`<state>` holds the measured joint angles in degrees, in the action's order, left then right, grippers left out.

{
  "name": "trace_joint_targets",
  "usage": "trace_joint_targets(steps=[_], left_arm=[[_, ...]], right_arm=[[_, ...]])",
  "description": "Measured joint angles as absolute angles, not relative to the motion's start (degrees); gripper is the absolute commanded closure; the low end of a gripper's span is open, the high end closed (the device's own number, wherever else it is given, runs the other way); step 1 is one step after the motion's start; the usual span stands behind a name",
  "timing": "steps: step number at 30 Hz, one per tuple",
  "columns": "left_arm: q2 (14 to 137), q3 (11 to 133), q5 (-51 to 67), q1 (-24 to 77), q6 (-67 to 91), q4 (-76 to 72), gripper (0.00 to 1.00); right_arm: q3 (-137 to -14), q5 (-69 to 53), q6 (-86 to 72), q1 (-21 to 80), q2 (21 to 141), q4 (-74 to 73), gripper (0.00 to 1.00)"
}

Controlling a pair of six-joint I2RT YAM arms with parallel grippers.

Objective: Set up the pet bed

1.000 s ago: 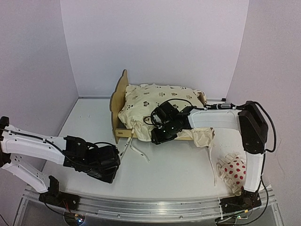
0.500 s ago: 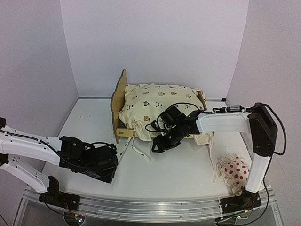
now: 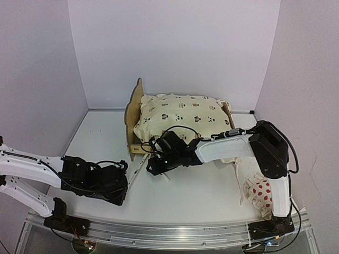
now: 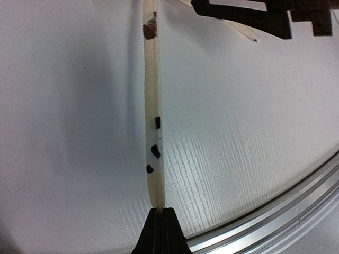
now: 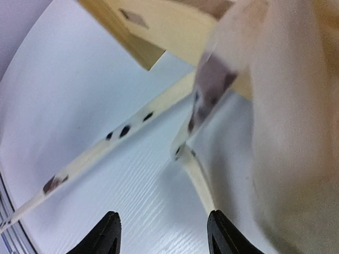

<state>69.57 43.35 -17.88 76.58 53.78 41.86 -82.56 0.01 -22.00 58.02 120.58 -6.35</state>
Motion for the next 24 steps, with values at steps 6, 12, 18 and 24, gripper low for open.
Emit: trace_joint_targets(steps=[6, 12, 18, 24], left_arm=[[66.4, 41.9, -18.3, 76.6, 53.5, 41.4, 1.00], [64.5, 41.4, -18.9, 76.6, 52.8, 41.4, 1.00], [62.9, 41.3, -20.2, 76.6, 52.3, 41.3, 1.00], [62.6, 42.1, -22.4, 76.6, 51.1, 41.4, 1.00]], right_arm=[[-87.5, 4.4, -23.9, 57.7, 125.5, -3.1, 0.50], [-90.5, 9.0, -25.0, 57.7, 127.9, -0.5, 0.93], [-91.4, 7.4, -28.7, 58.0, 127.9, -0.5, 1.00], [-93.3, 5.0, -33.2, 58.7, 126.3, -0.3, 1.00]])
